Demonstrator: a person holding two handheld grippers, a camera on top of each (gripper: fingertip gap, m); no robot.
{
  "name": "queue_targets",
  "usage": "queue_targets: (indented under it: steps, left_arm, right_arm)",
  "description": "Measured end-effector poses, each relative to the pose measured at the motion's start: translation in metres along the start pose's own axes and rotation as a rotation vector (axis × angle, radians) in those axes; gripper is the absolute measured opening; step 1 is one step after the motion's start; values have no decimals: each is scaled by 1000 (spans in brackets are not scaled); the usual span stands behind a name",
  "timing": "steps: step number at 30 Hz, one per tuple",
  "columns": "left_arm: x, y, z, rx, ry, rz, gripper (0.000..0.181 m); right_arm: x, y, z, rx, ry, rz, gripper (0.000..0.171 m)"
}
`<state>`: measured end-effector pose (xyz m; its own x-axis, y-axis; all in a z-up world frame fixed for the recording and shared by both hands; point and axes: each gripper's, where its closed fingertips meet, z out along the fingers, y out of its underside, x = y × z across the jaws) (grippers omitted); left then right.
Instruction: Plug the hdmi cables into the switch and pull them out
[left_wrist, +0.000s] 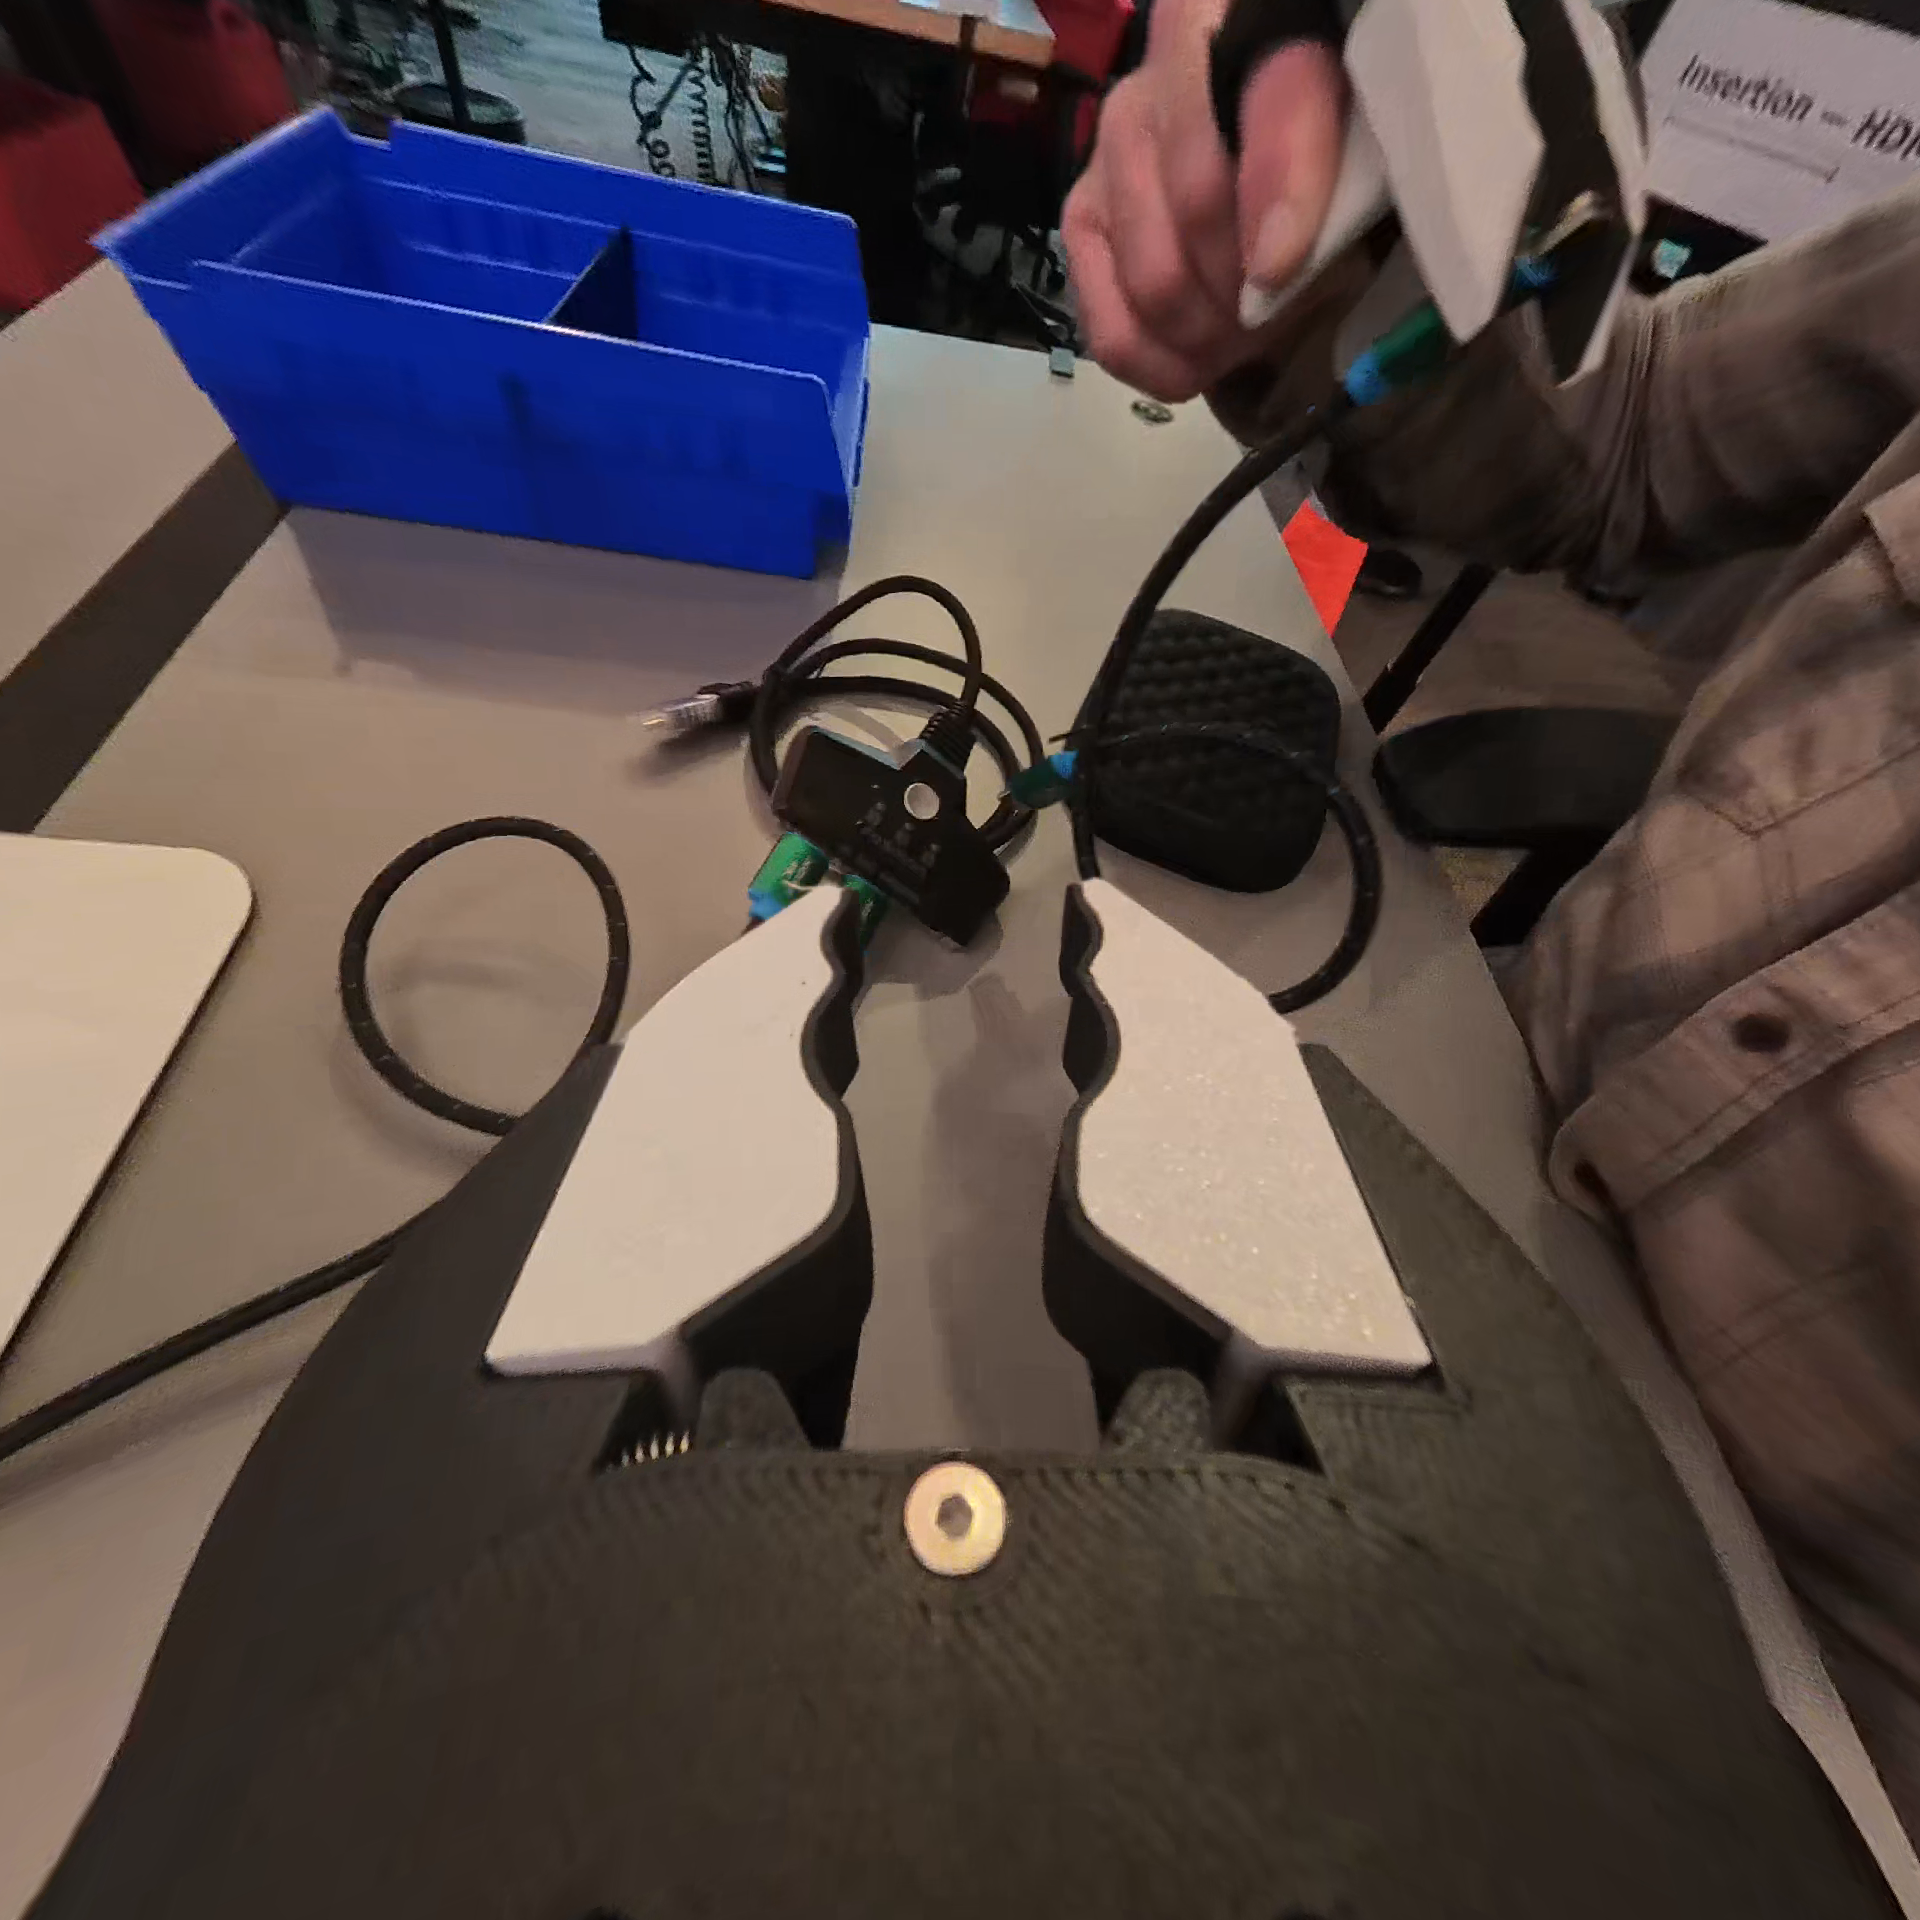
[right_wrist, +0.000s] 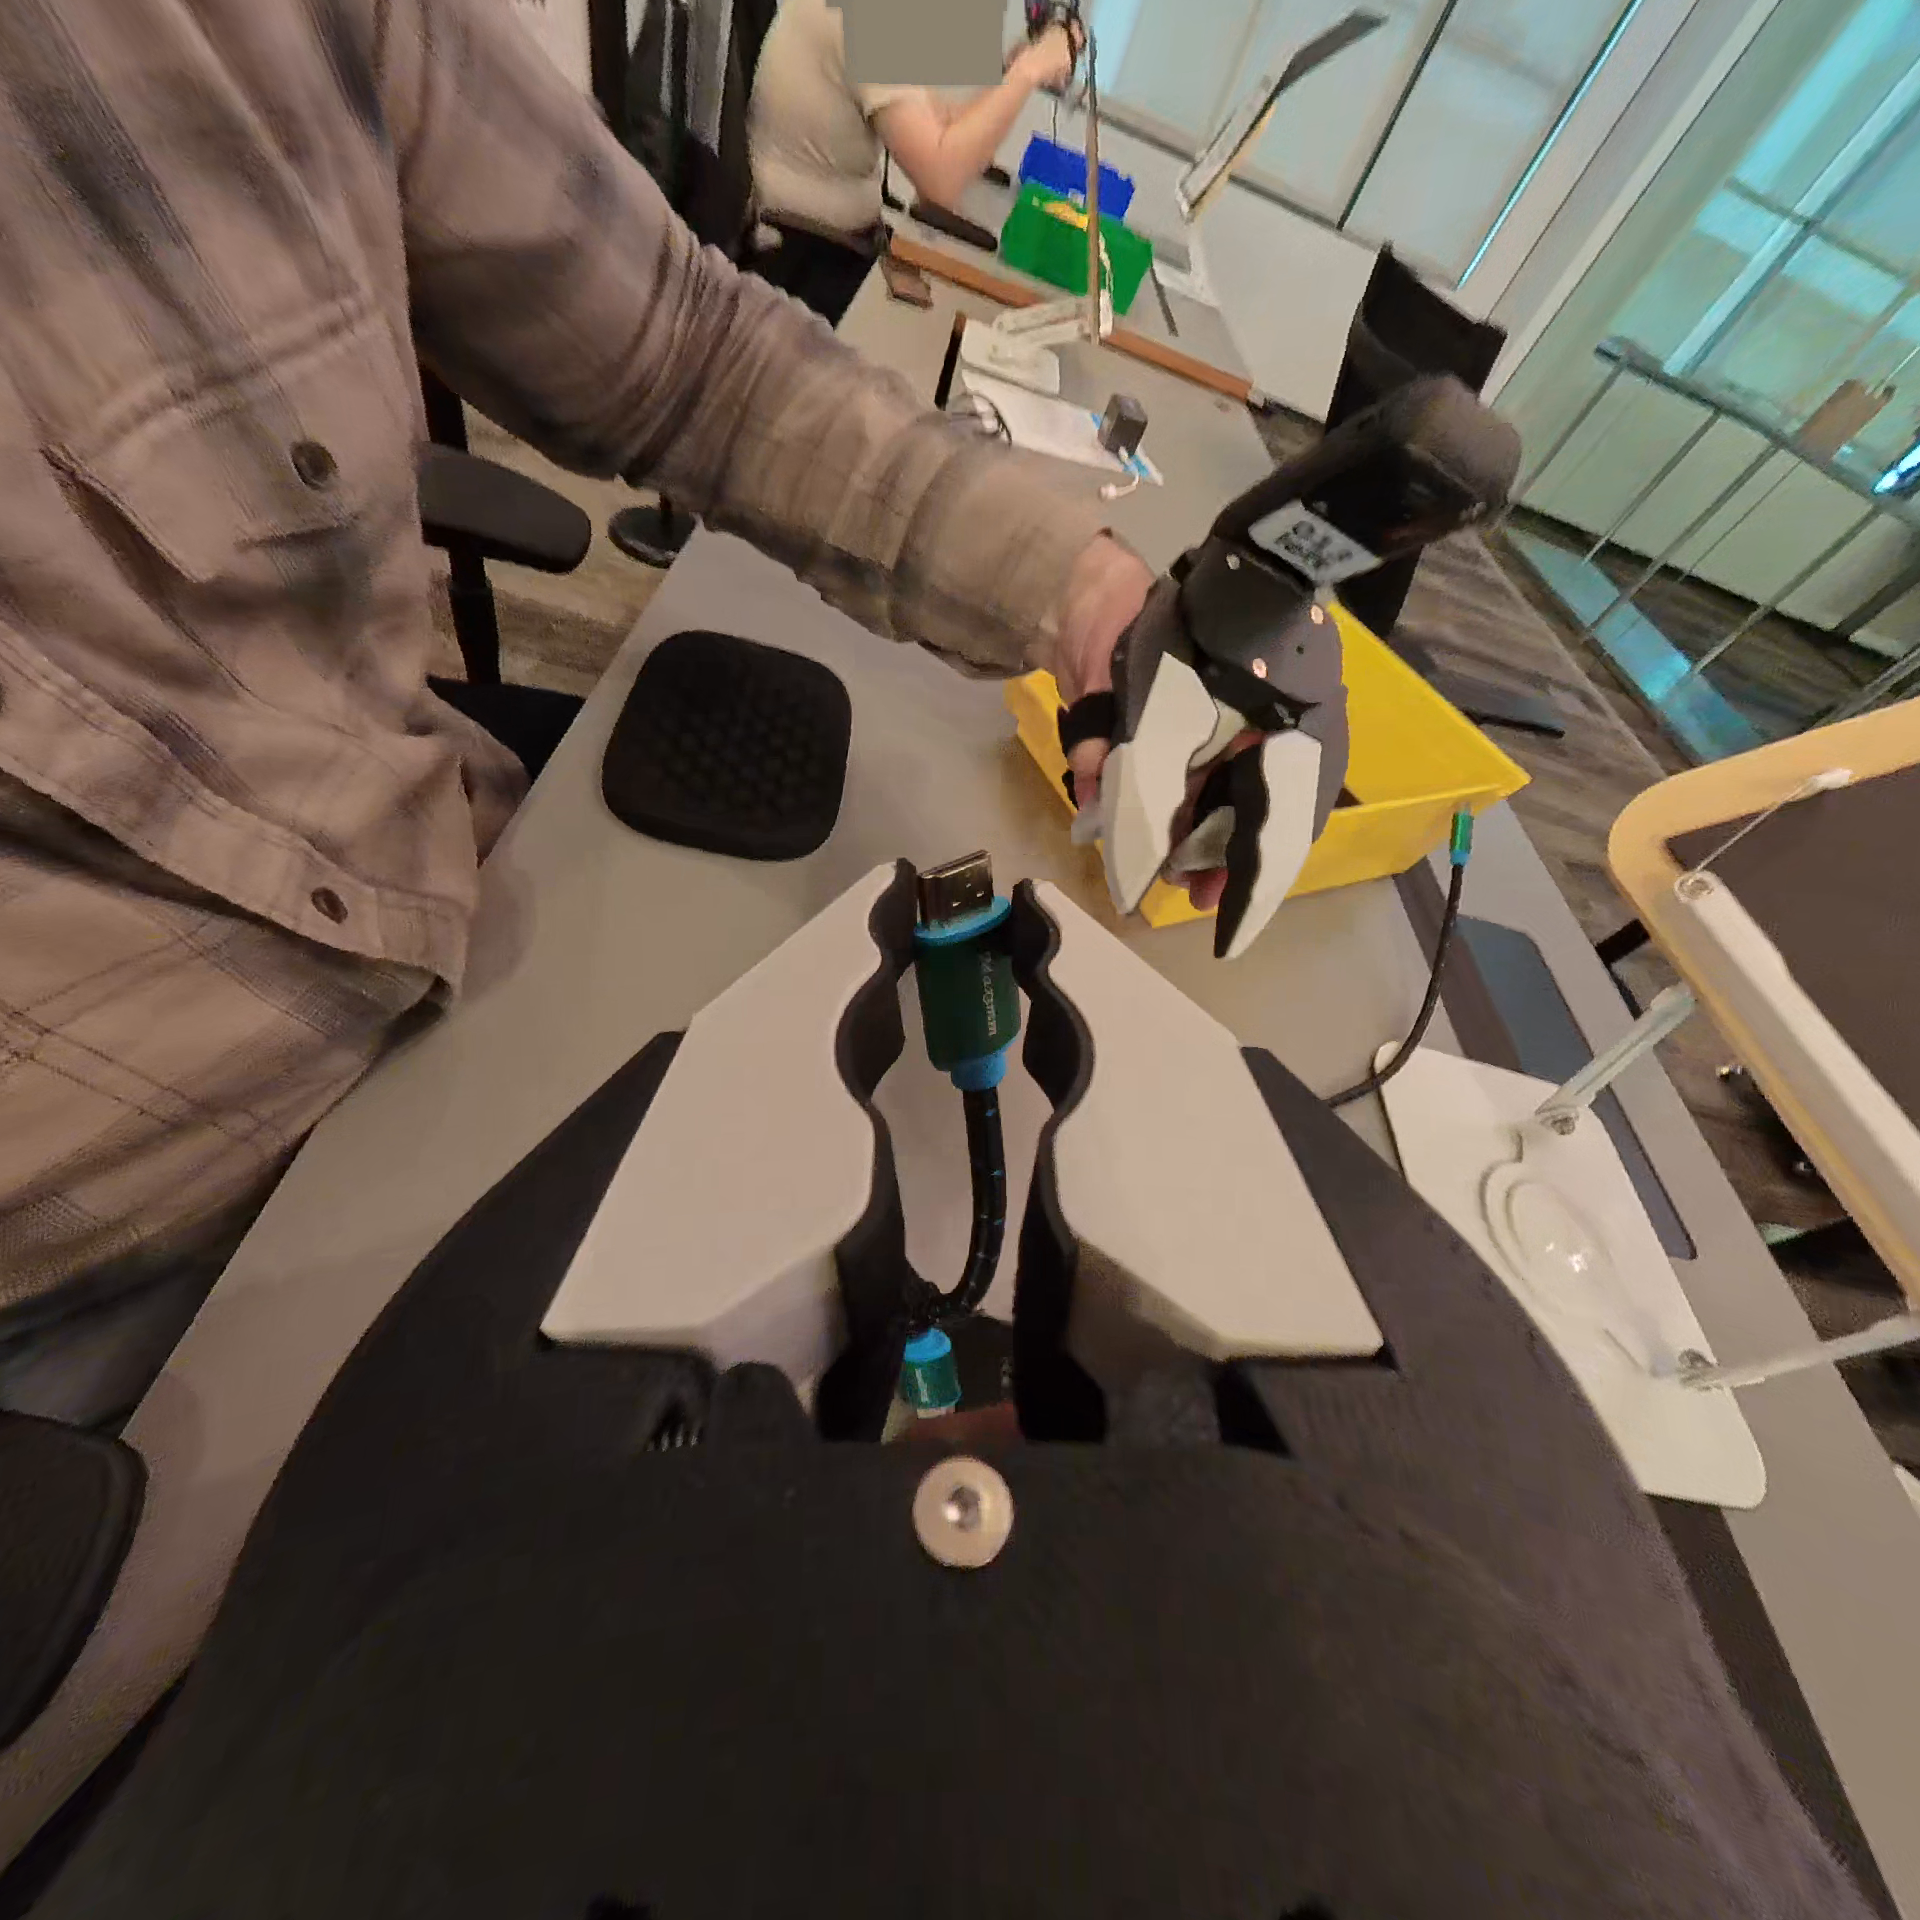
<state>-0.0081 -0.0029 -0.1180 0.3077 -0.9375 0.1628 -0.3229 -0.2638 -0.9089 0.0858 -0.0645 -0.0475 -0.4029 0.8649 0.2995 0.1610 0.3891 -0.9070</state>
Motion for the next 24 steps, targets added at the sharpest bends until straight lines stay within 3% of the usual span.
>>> queue_targets:
  steps: [3,6,12,15,17,22,24]
  left_arm:
    - [24,-13,17,30,-8,54,42]
    - [49,-32,35,76,-141,154,62]
    - [56,-49,67,124,-714,361,64]
    - [45,-53,67,159,-916,329,60]
    - [37,-52,66,100,-1009,347,49]
    - [39,-56,82,131,-982,311,20]
    - [36,-59,83,149,-1011,320,19]
  right_arm:
    - [2,13,5,-68,17,16,15]
    - [14,17,5,-94,91,58,15]
    - [33,11,19,-15,248,244,15]
    - [39,5,25,66,322,346,14]
    - [42,3,25,100,368,386,14]
    - [50,1,16,159,478,419,13]
    - [54,1,12,190,532,450,13]
